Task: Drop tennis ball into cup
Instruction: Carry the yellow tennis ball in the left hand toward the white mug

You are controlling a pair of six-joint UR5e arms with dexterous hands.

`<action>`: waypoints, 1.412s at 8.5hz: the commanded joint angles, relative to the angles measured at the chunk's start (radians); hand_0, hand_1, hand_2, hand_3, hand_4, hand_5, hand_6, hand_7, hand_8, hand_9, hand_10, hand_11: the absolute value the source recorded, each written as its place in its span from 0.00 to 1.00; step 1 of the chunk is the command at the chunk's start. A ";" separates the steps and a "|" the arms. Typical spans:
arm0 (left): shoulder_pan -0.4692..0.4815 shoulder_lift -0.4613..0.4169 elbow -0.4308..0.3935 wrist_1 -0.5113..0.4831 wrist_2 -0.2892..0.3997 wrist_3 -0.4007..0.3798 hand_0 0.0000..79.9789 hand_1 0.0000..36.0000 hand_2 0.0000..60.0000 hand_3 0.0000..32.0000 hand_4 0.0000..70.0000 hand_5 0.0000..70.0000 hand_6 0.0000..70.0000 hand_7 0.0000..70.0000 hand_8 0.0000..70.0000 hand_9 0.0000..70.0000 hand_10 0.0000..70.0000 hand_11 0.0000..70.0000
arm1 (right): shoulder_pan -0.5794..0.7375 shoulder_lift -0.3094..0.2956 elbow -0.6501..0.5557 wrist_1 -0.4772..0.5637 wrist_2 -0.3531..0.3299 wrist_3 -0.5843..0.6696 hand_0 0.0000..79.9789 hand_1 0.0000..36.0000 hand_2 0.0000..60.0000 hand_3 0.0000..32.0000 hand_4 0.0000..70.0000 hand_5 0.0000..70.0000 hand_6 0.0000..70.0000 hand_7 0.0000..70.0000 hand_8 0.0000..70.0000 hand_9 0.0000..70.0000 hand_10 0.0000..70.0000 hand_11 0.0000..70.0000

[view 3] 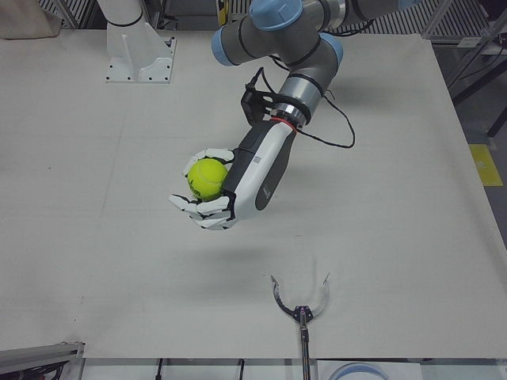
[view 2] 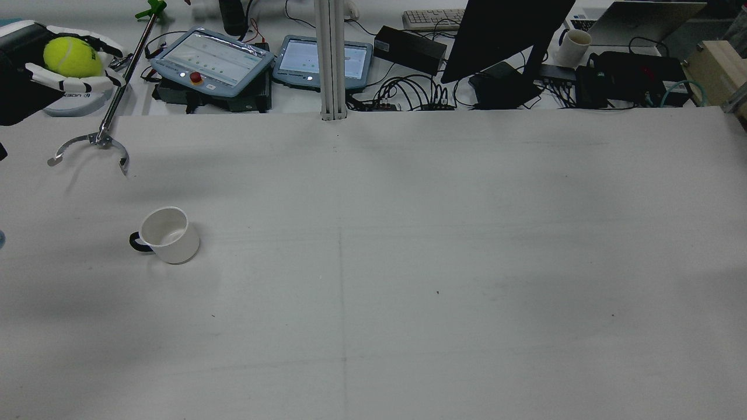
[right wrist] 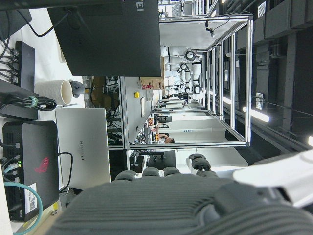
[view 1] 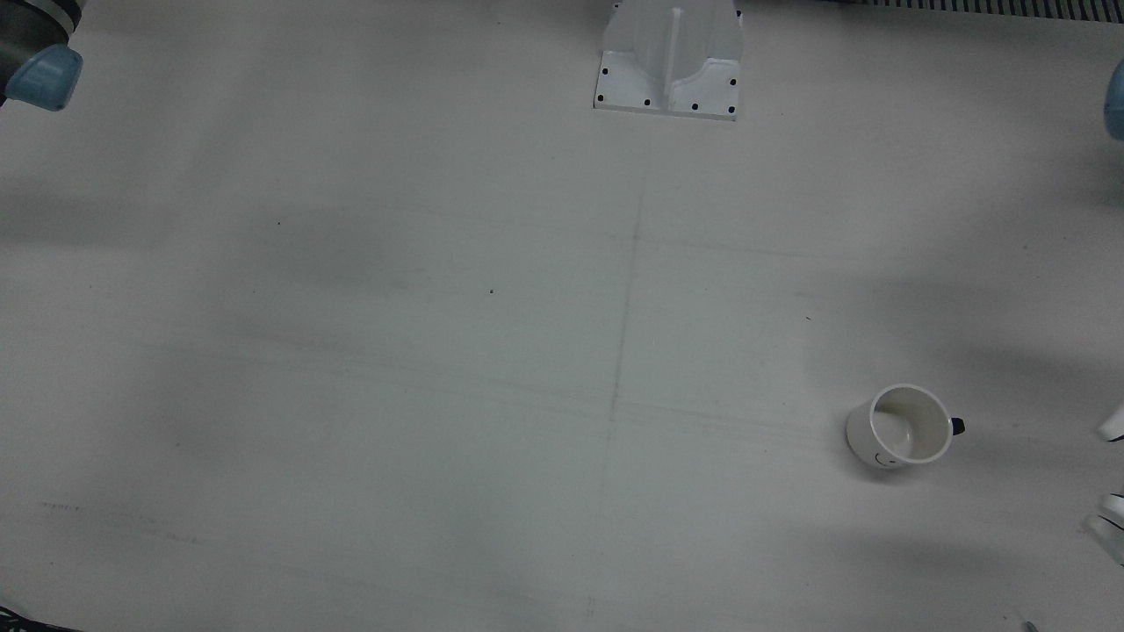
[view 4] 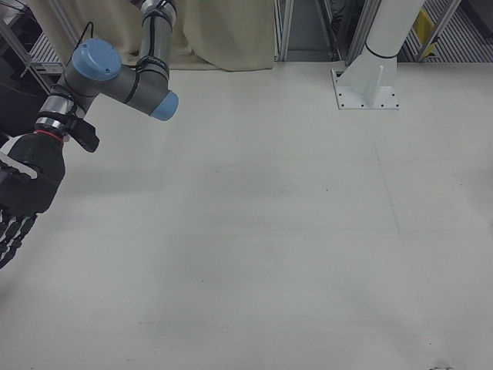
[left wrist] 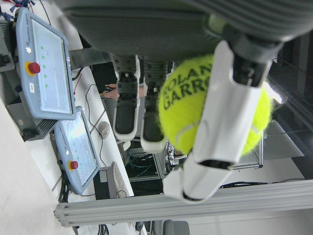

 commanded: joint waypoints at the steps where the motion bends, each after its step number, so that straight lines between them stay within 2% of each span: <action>1: 0.071 0.008 0.001 -0.001 -0.002 0.002 0.80 0.72 0.56 0.00 0.80 0.33 1.00 1.00 0.90 1.00 0.14 0.22 | 0.000 0.000 -0.001 0.000 0.000 0.000 0.00 0.00 0.00 0.00 0.00 0.00 0.00 0.00 0.00 0.00 0.00 0.00; 2: 0.077 0.009 0.001 -0.001 -0.004 0.003 0.80 0.74 0.54 0.00 0.78 0.30 1.00 1.00 0.90 1.00 0.14 0.22 | 0.000 0.000 -0.001 0.000 0.000 0.000 0.00 0.00 0.00 0.00 0.00 0.00 0.00 0.00 0.00 0.00 0.00 0.00; 3: 0.097 0.011 0.001 -0.006 -0.005 0.005 0.78 0.71 0.54 0.00 0.76 0.29 1.00 1.00 0.91 1.00 0.14 0.22 | 0.000 0.000 -0.001 0.000 0.000 0.000 0.00 0.00 0.00 0.00 0.00 0.00 0.00 0.00 0.00 0.00 0.00 0.00; 4: 0.118 0.015 0.002 -0.009 -0.007 0.014 0.73 0.64 0.57 0.00 0.72 0.29 1.00 1.00 0.89 1.00 0.14 0.21 | 0.000 0.000 -0.001 0.000 0.000 0.000 0.00 0.00 0.00 0.00 0.00 0.00 0.00 0.00 0.00 0.00 0.00 0.00; 5: 0.140 0.072 0.004 -0.068 -0.013 0.014 0.71 0.61 0.54 0.00 0.70 0.25 0.94 1.00 0.86 1.00 0.14 0.21 | 0.000 0.000 -0.001 0.000 0.000 0.000 0.00 0.00 0.00 0.00 0.00 0.00 0.00 0.00 0.00 0.00 0.00 0.00; 6: 0.138 0.098 0.004 -0.104 -0.013 0.012 0.70 0.61 0.64 0.00 0.70 0.30 1.00 1.00 0.89 1.00 0.15 0.22 | 0.000 0.000 -0.001 0.000 0.000 0.000 0.00 0.00 0.00 0.00 0.00 0.00 0.00 0.00 0.00 0.00 0.00 0.00; 7: 0.140 0.100 0.001 -0.112 -0.013 0.011 0.69 0.63 0.65 0.00 0.71 0.24 0.99 1.00 0.87 1.00 0.14 0.22 | 0.000 0.000 -0.001 0.000 0.000 0.000 0.00 0.00 0.00 0.00 0.00 0.00 0.00 0.00 0.00 0.00 0.00 0.00; 8: 0.157 0.094 0.001 -0.118 -0.013 0.012 0.69 0.62 0.71 0.00 0.72 0.28 1.00 1.00 0.88 1.00 0.15 0.22 | 0.000 0.000 -0.001 0.000 0.000 0.000 0.00 0.00 0.00 0.00 0.00 0.00 0.00 0.00 0.00 0.00 0.00 0.00; 11: 0.180 0.097 0.001 -0.130 -0.012 0.012 0.67 0.60 0.72 0.00 0.71 0.27 1.00 1.00 0.88 1.00 0.14 0.22 | 0.000 0.000 -0.001 0.000 0.000 0.000 0.00 0.00 0.00 0.00 0.00 0.00 0.00 0.00 0.00 0.00 0.00 0.00; 12: 0.181 0.097 0.001 -0.132 -0.012 0.014 0.67 0.60 0.71 0.00 0.70 0.27 0.96 1.00 0.87 1.00 0.14 0.21 | 0.000 0.000 -0.001 0.000 0.000 0.000 0.00 0.00 0.00 0.00 0.00 0.00 0.00 0.00 0.00 0.00 0.00 0.00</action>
